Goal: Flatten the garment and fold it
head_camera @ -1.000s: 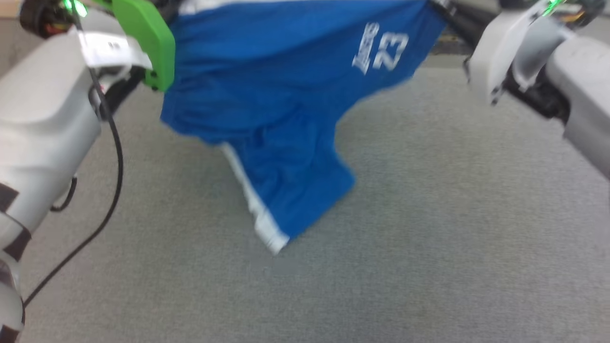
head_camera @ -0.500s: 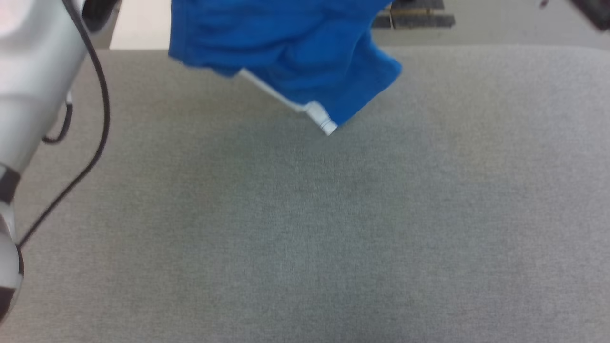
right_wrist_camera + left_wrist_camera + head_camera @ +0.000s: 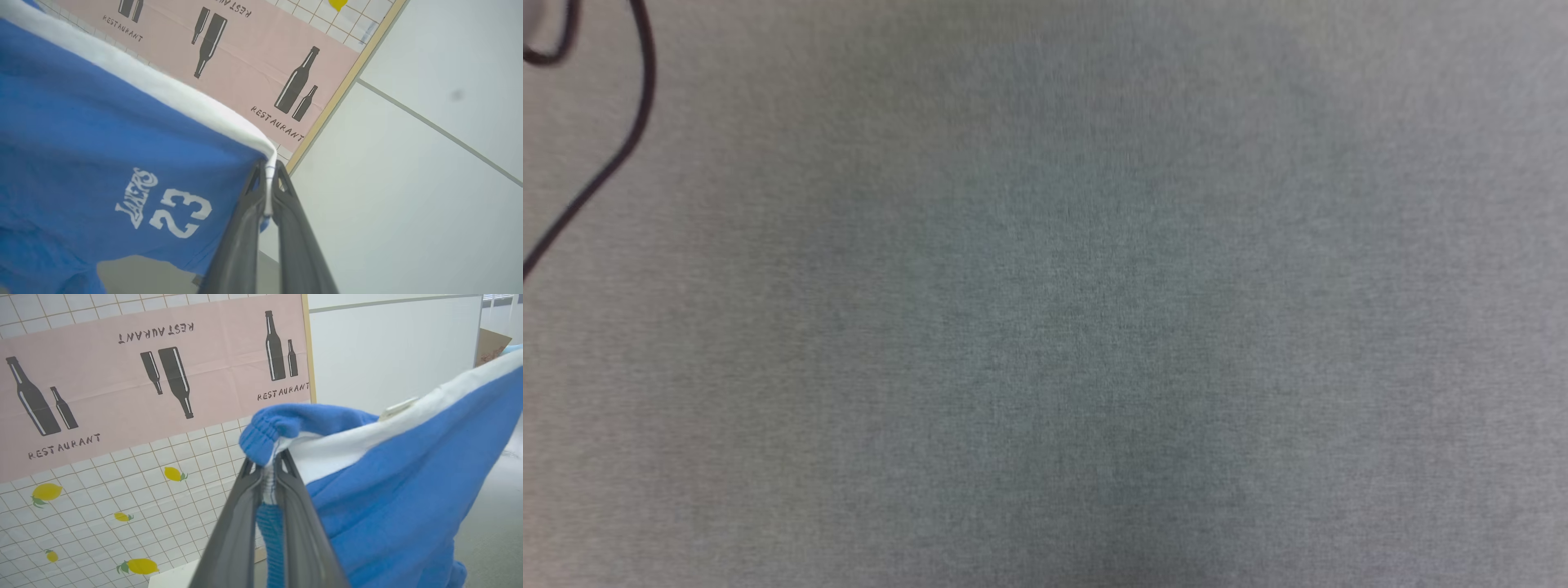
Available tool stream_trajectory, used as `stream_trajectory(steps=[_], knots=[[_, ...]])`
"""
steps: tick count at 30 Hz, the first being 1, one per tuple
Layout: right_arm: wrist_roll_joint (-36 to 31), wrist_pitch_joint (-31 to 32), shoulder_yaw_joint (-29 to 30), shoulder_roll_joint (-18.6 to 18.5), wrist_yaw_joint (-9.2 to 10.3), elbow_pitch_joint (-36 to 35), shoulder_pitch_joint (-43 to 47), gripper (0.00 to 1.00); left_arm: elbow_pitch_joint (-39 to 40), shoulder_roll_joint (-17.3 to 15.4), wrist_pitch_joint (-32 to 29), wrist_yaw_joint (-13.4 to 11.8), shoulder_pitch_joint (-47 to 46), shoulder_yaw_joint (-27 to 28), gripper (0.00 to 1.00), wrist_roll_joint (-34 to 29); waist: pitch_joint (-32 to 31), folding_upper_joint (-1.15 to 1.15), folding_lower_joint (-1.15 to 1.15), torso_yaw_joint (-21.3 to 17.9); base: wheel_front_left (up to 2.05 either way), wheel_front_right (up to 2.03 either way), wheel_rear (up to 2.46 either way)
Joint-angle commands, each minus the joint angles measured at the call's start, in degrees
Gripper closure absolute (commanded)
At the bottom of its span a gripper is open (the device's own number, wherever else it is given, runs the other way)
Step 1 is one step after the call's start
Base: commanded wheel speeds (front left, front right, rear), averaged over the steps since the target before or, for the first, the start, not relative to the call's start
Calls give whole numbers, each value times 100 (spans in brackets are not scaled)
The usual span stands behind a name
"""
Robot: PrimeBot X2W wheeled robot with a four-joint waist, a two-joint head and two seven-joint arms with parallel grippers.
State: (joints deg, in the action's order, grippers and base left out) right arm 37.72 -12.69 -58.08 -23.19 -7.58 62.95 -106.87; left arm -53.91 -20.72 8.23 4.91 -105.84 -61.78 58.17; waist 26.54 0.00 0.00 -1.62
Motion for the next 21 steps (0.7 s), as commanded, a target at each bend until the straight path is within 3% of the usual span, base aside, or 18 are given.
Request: stream_trajectory(steps=[1,6,12,17,21], knots=[[-57,-65,63,48,9,73,-120,100,-71,-1,89,-20,-142,53,100,-43,511,0,0,-121,0,0,0],[-214,-182,242,164,9,264,-172,100,-269,-76,246,72,-174,97,100,-5,683,0,0,-114,0,0,0],[-165,-220,278,278,9,212,497,100,-354,-109,397,183,412,60,100,146,576,0,0,-11,0,0,0],[-7,-228,210,277,9,-319,1491,100,-197,-150,581,233,1328,18,100,288,292,0,0,59,0,0,0],[-32,-229,86,59,9,-969,2336,100,67,-253,661,245,2268,81,100,378,-30,0,0,107,0,0,0]])
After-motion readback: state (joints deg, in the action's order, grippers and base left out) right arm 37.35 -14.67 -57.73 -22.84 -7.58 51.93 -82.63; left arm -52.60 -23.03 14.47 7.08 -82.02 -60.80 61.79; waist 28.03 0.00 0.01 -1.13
